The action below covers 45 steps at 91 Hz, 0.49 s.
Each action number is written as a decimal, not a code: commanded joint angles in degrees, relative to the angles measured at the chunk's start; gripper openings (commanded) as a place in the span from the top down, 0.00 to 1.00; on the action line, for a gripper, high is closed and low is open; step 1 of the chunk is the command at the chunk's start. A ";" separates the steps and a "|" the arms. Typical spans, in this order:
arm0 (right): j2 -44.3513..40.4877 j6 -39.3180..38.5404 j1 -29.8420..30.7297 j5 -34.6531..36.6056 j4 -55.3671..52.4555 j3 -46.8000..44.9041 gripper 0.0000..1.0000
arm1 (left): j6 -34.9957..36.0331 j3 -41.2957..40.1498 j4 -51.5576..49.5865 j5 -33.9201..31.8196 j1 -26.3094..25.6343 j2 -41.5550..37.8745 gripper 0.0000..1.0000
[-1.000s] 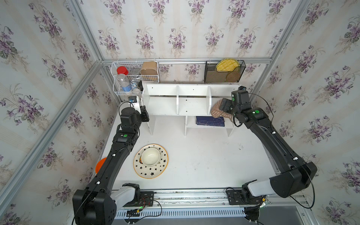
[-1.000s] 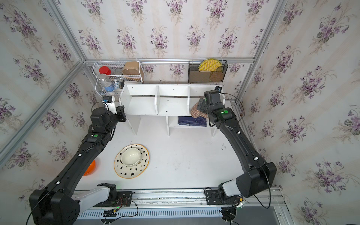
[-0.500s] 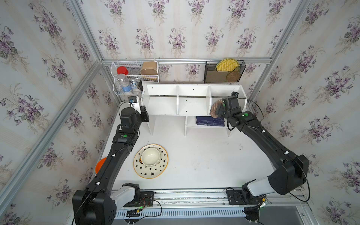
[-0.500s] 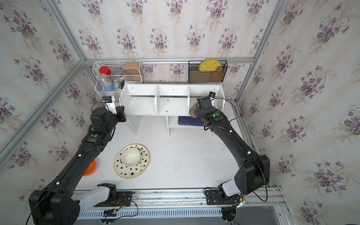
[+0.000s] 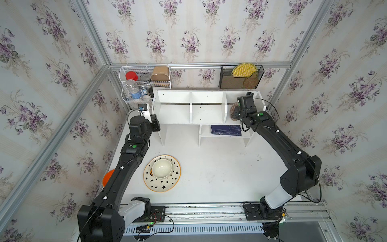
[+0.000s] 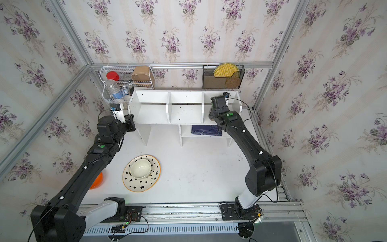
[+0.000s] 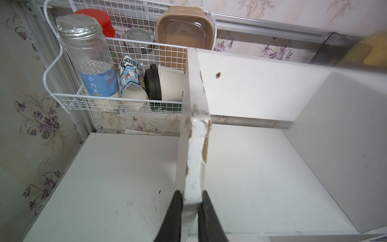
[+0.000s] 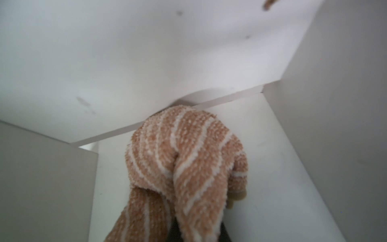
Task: Wipe the bookshelf clean with a cloth
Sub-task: Wipe the dust from the shelf.
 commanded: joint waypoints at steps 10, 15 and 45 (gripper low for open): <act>-4.52 -2.31 1.33 -7.66 4.89 -8.61 1.00 | -3.12 -0.09 -2.18 3.76 -0.10 0.01 1.00; -7.41 -3.15 1.39 -6.62 5.02 -12.01 1.00 | -3.32 -0.09 -2.12 4.05 -0.10 0.19 1.00; -10.85 -5.75 -2.67 6.47 -2.73 -12.07 1.00 | -3.18 0.00 -2.18 3.51 -0.10 -0.12 1.00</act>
